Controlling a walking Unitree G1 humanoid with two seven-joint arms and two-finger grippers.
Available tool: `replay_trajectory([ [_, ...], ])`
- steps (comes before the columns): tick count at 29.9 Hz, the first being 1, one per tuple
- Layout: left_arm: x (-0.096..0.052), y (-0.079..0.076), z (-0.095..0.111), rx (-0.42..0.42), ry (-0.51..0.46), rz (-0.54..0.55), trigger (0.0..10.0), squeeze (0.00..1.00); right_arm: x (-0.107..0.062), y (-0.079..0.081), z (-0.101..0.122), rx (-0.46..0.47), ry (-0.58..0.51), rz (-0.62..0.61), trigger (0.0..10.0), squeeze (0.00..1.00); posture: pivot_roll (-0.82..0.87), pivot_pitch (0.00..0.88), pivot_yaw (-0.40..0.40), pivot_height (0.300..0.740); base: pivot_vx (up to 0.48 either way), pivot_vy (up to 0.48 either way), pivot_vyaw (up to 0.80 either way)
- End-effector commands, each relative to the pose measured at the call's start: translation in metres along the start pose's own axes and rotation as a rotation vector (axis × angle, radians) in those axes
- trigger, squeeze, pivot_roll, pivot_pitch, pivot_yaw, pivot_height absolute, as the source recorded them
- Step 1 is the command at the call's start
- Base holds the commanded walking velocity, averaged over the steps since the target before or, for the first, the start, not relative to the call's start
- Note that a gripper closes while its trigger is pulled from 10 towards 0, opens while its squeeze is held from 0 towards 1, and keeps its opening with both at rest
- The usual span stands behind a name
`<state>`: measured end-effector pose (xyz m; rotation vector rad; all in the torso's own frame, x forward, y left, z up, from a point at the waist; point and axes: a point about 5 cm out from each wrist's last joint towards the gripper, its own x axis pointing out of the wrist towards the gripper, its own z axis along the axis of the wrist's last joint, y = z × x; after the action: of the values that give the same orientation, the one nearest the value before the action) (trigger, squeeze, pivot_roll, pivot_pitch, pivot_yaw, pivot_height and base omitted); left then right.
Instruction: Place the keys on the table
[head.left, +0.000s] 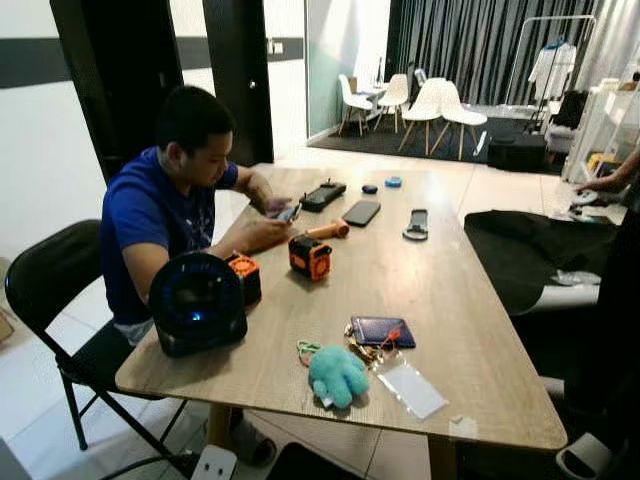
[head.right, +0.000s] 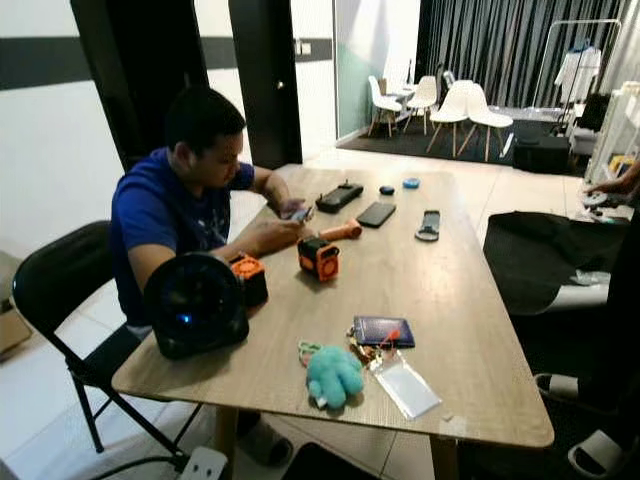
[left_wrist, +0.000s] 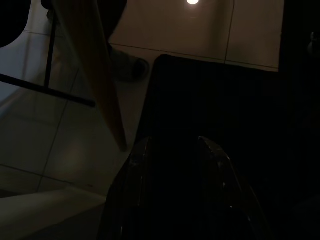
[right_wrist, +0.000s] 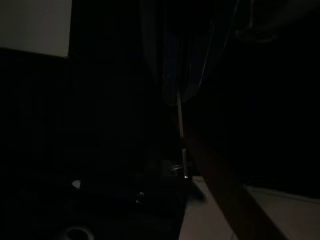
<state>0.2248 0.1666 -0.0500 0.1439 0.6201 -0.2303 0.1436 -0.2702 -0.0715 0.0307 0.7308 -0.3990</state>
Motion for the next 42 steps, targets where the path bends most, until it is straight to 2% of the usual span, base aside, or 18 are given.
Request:
replay_trajectory([
  [1, -0.002, 0.002, -0.005, 0.009, 0.018, -0.001, 10.0, 0.00, -0.001, 0.003, -0.002, 0.009, 0.005, 0.000, 10.0, 0.00, 0.03, 0.017, 0.032, 0.740, 0.000, 0.000, 0.00],
  [4, -0.003, 0.002, -0.005, 0.025, 0.019, -0.011, 10.0, 0.00, -0.001, -0.002, -0.003, 0.026, 0.009, -0.030, 10.0, 0.00, 0.03, 0.019, 0.033, 0.740, 0.000, 0.000, 0.00],
  [8, -0.003, 0.001, -0.005, 0.030, 0.009, -0.025, 10.0, 0.00, -0.003, -0.025, -0.003, 0.081, 0.010, -0.168, 10.0, 0.00, 0.04, 0.019, 0.033, 0.740, 0.000, 0.000, 0.00],
  [9, -0.003, 0.001, -0.005, 0.030, 0.009, -0.025, 10.0, 0.00, -0.003, -0.025, -0.003, 0.081, 0.010, -0.168, 10.0, 0.00, 0.04, 0.019, 0.033, 0.740, 0.000, 0.000, 0.00],
  [13, -0.004, 0.001, -0.005, 0.026, 0.002, -0.028, 10.0, 0.00, -0.011, -0.066, 0.000, 0.153, -0.030, -0.362, 10.0, 0.00, 0.03, 0.023, 0.033, 0.740, 0.000, 0.000, 0.00],
  [15, -0.004, 0.001, -0.005, 0.026, 0.002, -0.028, 10.0, 0.00, -0.011, -0.066, 0.000, 0.153, -0.030, -0.362, 10.0, 0.00, 0.03, 0.023, 0.033, 0.740, 0.000, 0.000, 0.00],
  [18, -0.004, 0.000, -0.006, 0.028, 0.001, -0.033, 10.0, 0.00, -0.019, -0.099, 0.013, 0.167, -0.109, -0.498, 10.0, 0.00, 0.03, 0.024, 0.035, 0.740, 0.000, 0.000, 0.00],
  [24, -0.004, -0.001, -0.006, 0.027, 0.001, -0.039, 10.0, 0.00, -0.021, -0.121, 0.041, 0.197, -0.242, -0.588, 10.0, 0.00, 0.03, 0.025, 0.035, 0.740, 0.000, 0.000, 0.00],
  [26, -0.004, -0.002, -0.006, 0.025, -0.001, -0.041, 10.0, 0.00, -0.019, -0.130, 0.070, 0.229, -0.357, -0.615, 10.0, 0.00, 0.03, 0.025, 0.035, 0.740, 0.000, 0.000, 0.00],
  [27, -0.004, -0.002, -0.006, 0.025, -0.001, -0.041, 10.0, 0.00, -0.019, -0.130, 0.070, 0.229, -0.357, -0.615, 10.0, 0.00, 0.03, 0.025, 0.035, 0.740, 0.000, 0.000, 0.00],
  [29, -0.004, -0.002, -0.005, 0.024, -0.005, -0.042, 10.0, 0.00, -0.017, -0.131, 0.096, 0.245, -0.457, -0.614, 10.0, 0.00, 0.02, 0.025, 0.037, 0.740, 0.000, 0.000, 0.00],
  [30, -0.004, -0.002, -0.005, 0.024, -0.005, -0.042, 10.0, 0.00, -0.017, -0.131, 0.096, 0.245, -0.457, -0.614, 10.0, 0.00, 0.02, 0.025, 0.037, 0.740, 0.000, 0.000, 0.00],
  [31, -0.003, -0.002, -0.004, 0.023, -0.009, -0.043, 10.0, 0.00, -0.016, -0.131, 0.114, 0.259, -0.517, -0.604, 10.0, 0.00, 0.02, 0.024, 0.037, 0.740, 0.000, 0.000, 0.00],
  [32, -0.003, -0.002, -0.002, 0.023, -0.018, -0.045, 10.0, 0.00, -0.014, -0.129, 0.150, 0.294, -0.631, -0.577, 10.0, 0.00, 0.03, 0.023, 0.037, 0.740, 0.000, 0.000, 0.00],
  [33, -0.003, -0.002, -0.002, 0.023, -0.018, -0.045, 10.0, 0.00, -0.014, -0.129, 0.150, 0.294, -0.631, -0.577, 10.0, 0.00, 0.03, 0.023, 0.037, 0.740, 0.000, 0.000, 0.00],
  [36, -0.003, -0.002, -0.002, 0.019, -0.020, -0.043, 10.0, 0.00, -0.013, -0.120, 0.195, 0.331, -0.751, -0.508, 10.0, 0.00, 0.03, 0.020, 0.030, 0.740, 0.000, 0.000, 0.00],
  [41, -0.003, -0.001, -0.002, 0.015, -0.021, -0.042, 10.0, 0.00, -0.010, -0.108, 0.227, 0.371, -0.796, -0.422, 10.0, 0.00, 0.03, 0.019, 0.027, 0.740, 0.000, 0.000, 0.00],
  [42, -0.003, -0.001, -0.002, 0.015, -0.021, -0.042, 10.0, 0.00, -0.010, -0.108, 0.227, 0.371, -0.796, -0.422, 10.0, 0.00, 0.03, 0.019, 0.027, 0.740, 0.000, 0.000, 0.00],
])
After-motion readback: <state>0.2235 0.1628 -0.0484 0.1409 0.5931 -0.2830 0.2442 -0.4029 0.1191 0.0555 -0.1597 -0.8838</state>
